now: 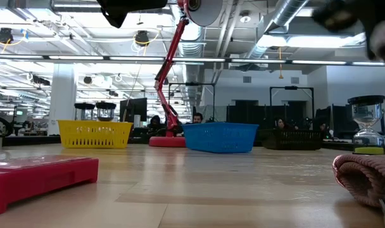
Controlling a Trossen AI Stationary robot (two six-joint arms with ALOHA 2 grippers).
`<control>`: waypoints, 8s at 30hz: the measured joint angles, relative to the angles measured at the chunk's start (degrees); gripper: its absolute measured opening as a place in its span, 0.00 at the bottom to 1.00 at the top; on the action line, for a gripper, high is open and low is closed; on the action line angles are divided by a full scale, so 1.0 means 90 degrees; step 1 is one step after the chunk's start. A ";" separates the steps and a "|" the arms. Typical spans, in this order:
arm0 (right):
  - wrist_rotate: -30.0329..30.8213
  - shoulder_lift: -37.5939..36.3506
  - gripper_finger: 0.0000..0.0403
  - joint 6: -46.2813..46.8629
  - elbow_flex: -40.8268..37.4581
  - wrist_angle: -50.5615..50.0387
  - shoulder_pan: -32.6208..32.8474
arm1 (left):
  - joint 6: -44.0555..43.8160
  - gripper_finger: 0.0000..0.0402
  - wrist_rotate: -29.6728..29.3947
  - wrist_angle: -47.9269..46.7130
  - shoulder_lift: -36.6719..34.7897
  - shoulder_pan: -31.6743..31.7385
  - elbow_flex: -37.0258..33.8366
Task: Pick & Place Office items
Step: Put the white wristwatch into the blue bin, then put the black digital clock into the black bin
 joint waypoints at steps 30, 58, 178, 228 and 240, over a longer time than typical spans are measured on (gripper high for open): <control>0.3628 0.1165 0.03 0.0505 -0.0004 0.0186 -0.1575 | -0.0002 0.35 0.0001 0.0004 0.0000 0.0034 0.0000; 0.2868 0.1557 0.04 -0.1154 0.0001 0.3491 -0.3950 | -0.0117 0.35 0.0002 0.0046 -0.0002 0.0464 0.0002; -0.0466 0.0244 0.29 -0.0831 0.0516 -0.0182 -0.2094 | -0.0593 0.35 0.0002 0.0050 -0.0002 0.0449 -0.0145; -0.0441 0.0304 0.50 -0.1502 -0.1415 0.5054 -0.0833 | -0.0571 0.35 0.0000 0.0384 -0.0002 0.0777 -0.0270; -0.0521 0.0307 0.55 0.0590 -0.1415 0.3693 -0.0144 | -0.0571 0.35 0.0002 0.0384 -0.0002 0.0777 -0.0270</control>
